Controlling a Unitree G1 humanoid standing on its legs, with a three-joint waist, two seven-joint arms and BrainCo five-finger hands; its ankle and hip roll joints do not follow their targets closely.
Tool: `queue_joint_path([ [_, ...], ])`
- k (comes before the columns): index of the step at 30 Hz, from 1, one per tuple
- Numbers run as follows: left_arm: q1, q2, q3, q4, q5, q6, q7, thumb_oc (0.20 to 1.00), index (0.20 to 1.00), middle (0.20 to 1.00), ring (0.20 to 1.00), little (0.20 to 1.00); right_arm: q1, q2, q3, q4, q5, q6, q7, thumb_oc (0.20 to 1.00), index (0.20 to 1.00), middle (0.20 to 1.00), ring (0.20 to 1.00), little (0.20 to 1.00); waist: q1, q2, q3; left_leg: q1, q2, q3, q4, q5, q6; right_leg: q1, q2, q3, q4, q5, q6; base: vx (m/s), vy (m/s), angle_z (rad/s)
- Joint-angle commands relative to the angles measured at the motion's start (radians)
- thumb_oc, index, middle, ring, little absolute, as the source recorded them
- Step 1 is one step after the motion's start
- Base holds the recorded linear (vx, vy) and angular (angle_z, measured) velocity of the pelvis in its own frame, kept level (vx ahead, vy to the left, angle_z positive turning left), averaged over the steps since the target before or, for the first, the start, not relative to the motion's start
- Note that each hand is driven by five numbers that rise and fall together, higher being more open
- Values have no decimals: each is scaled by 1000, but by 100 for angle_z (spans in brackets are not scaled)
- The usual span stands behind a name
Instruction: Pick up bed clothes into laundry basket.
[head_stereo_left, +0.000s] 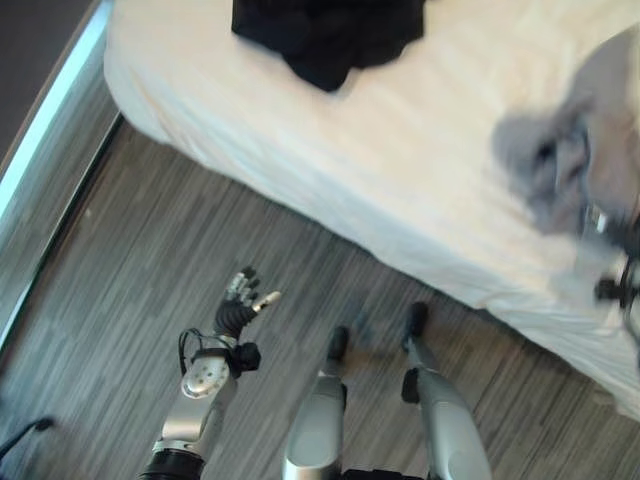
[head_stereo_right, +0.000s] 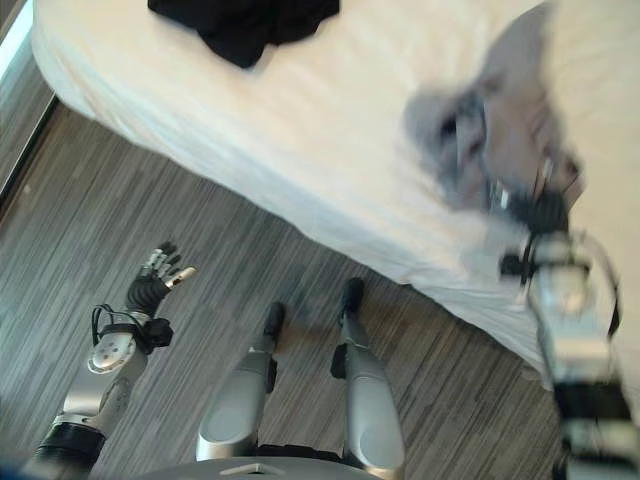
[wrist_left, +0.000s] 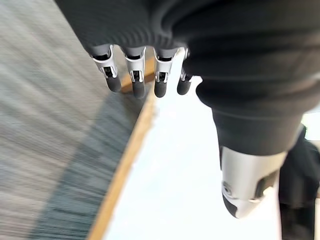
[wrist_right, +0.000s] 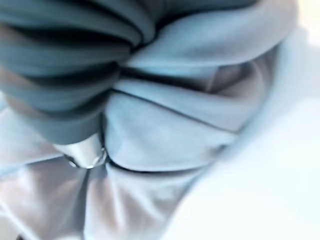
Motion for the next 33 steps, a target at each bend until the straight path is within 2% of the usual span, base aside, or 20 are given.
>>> queue_joint_path([
  [1,23,18,60,-33,-18,-26,2,1000,1000,1000,1000,1000,76,23,-118,-70,60,-39,32,200,200,200,200,200,-15,-44,-19,-108,-5,-39,300,270,-58,215,-80,62,124,-271,65,179,8,-17],
  [2,25,20,59,-33,-18,-25,1,1000,1000,1000,1000,1000,82,27,-120,-76,60,-36,32,200,200,200,200,200,-13,-46,-22,-108,-6,-38,299,269,-57,216,-81,62,122,-271,65,279,47,-37],
  [4,18,55,125,-22,-7,-21,-1,1000,1000,1000,1000,1000,140,59,-166,-118,60,-13,55,200,200,200,200,200,-21,-53,-84,-142,66,4,133,254,-41,272,-70,93,79,-287,82,385,105,-40],
  [5,-38,95,132,10,12,-27,23,1000,1000,1000,1000,1000,143,72,-157,-108,82,-23,46,200,200,200,200,200,-20,-51,-122,-171,113,38,-9,302,-46,316,-67,109,50,-289,98,481,165,-76],
  [7,-103,150,145,19,65,-40,58,1000,1000,1000,1000,1000,128,81,-149,-107,61,-22,35,200,200,200,200,200,-10,-51,-151,-175,113,57,-108,356,-64,357,-70,127,32,-297,110,381,175,-41],
  [10,-183,228,176,7,163,-51,95,1000,1000,1000,1000,1000,80,89,-130,-113,28,-5,34,200,200,200,200,200,-23,-45,-200,-129,106,83,-65,278,-42,402,-108,159,28,-308,148,278,306,-61],
  [12,-283,300,162,45,207,-53,129,1000,1000,1000,1000,1000,49,104,-99,-95,37,-2,33,200,200,200,200,200,-38,-60,-225,-105,89,113,-14,212,-14,399,-152,175,58,-296,177,236,278,-100],
  [13,-288,302,160,48,206,-54,129,1000,1000,1000,1000,1000,46,105,-99,-95,36,-2,33,200,200,200,200,200,-34,-61,-223,-106,90,116,-14,216,-12,395,-152,179,58,-292,178,204,327,-90],
  [14,-359,371,134,91,253,-33,137,1000,1000,1000,1000,1000,20,128,-63,-90,48,0,43,200,200,200,200,200,-31,-62,-240,-55,83,165,-32,188,15,352,-182,178,143,-234,205,106,230,-74],
  [15,-361,372,133,92,253,-33,138,1000,1000,1000,1000,1000,20,129,-64,-90,48,0,43,200,200,200,200,200,-28,-62,-241,-55,83,167,-33,189,15,349,-182,180,143,-233,205,174,516,-69],
  [16,-492,473,80,130,300,-16,155,1000,1000,1000,1000,1000,-7,142,-9,-99,46,3,50,200,200,200,200,200,-36,-44,-227,-4,65,204,-55,165,44,277,-220,153,312,-135,216,88,407,-38],
  [18,-583,520,23,190,313,-3,150,1000,1000,1000,1000,1000,-15,156,31,-103,55,6,59,200,200,200,200,200,-51,-26,-209,40,59,217,-85,151,58,216,-222,135,387,-103,212,97,397,-37],
  [21,-794,540,-102,316,285,12,160,1000,1000,1000,1000,1000,-25,168,76,-106,77,12,65,200,200,200,200,200,-94,-29,-181,82,41,215,-115,138,58,138,-168,117,305,-116,208,84,167,-17],
  [23,-898,559,-178,381,338,27,183,1000,1000,1000,1000,1000,-47,154,106,-103,97,0,63,200,200,200,200,200,-116,-50,-166,104,21,222,-137,129,55,88,-118,79,169,-124,206,98,56,5],
  [24,-952,565,-232,428,350,24,177,1000,1000,1000,1000,1000,-48,147,101,-101,104,-14,67,200,200,200,200,200,-123,-60,-155,108,16,210,-137,123,56,102,-108,76,122,-118,208,116,42,-1],
  [25,-1000,536,-275,446,352,44,168,1000,1000,1000,1000,1000,-24,147,103,-109,107,0,58,200,200,200,200,200,-137,-58,-155,107,6,195,-126,115,57,136,-100,123,119,-138,213,91,72,4],
  [27,-1140,490,-362,540,366,48,176,1000,1000,1000,1000,1000,-22,151,113,-132,118,-9,65,200,200,200,200,200,-147,-67,-157,108,-1,197,-149,121,61,128,-79,158,112,-127,210,44,76,65],
  [28,-1180,490,-389,583,365,45,184,1000,1000,1000,1000,1000,-33,149,117,-132,116,-16,62,200,200,200,200,200,-149,-70,-148,106,2,200,-152,124,61,106,-75,149,126,-118,210,-21,7,86],
  [29,-1286,483,-472,671,372,51,176,1000,1000,1000,1000,1000,-64,128,140,-128,138,-31,61,200,200,200,200,200,-155,-83,-139,88,-2,196,-154,130,60,106,-74,136,98,-107,204,-52,-11,47],
  [33,-1426,448,-567,821,377,61,160,1000,1000,1000,1000,1000,-113,94,186,-126,162,-45,64,200,200,200,200,200,-158,-116,-126,47,4,189,-157,143,55,117,-58,119,10,-82,192,-39,-69,-2],
])
